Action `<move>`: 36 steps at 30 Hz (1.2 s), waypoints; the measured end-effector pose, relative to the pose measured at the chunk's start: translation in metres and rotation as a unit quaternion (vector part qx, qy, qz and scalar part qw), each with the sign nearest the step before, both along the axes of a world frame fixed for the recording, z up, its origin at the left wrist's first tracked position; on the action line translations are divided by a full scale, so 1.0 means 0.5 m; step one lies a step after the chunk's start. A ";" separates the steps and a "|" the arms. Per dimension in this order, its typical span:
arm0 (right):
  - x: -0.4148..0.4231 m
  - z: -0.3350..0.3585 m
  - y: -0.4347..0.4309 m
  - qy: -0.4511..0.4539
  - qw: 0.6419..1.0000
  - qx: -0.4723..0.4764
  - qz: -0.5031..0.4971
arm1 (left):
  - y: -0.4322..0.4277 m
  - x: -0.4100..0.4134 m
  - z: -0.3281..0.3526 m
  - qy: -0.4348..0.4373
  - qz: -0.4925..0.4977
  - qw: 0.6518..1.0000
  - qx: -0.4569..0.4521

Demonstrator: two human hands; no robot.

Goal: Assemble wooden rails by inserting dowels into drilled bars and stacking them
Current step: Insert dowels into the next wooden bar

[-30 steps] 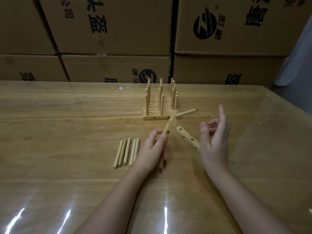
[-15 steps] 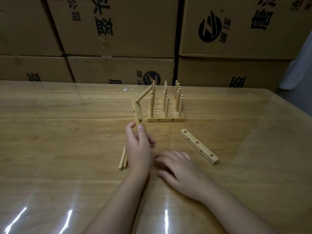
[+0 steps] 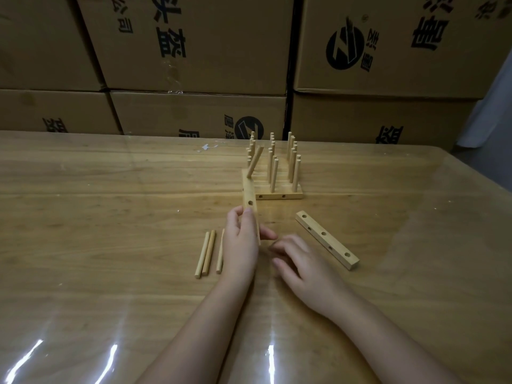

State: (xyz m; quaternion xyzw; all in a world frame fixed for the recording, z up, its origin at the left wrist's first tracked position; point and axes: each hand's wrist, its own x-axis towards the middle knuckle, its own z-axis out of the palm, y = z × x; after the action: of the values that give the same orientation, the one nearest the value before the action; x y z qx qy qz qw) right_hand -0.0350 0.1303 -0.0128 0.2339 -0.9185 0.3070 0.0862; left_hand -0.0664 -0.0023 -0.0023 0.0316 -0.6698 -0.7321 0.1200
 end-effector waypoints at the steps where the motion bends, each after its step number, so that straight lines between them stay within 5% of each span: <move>1: -0.001 0.001 0.001 0.000 1.000 -0.004 -0.007 | -0.001 0.000 0.001 0.004 -0.012 1.000 0.002; 12: -0.002 -0.002 0.003 -0.017 0.997 0.073 0.015 | -0.024 -0.017 -0.015 0.003 0.036 0.999 0.029; 22: -0.005 -0.008 0.001 -0.001 0.996 0.089 0.026 | -0.006 -0.018 -0.019 -0.008 -0.012 0.987 0.158; 26: -0.005 -0.012 -0.001 0.025 0.987 0.150 0.061 | -0.002 -0.013 -0.011 -0.009 -0.004 0.991 0.134; 36: -0.016 -0.012 0.018 0.011 0.975 0.107 -0.195 | -0.004 -0.013 -0.023 -0.038 -0.049 0.998 -0.017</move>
State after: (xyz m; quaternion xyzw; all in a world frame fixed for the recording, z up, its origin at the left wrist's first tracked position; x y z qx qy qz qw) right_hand -0.0431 0.1393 -0.0188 0.0616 -0.9729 0.1818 0.1290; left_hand -0.0727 -0.0043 -0.0140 0.0248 -0.6869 -0.7240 0.0587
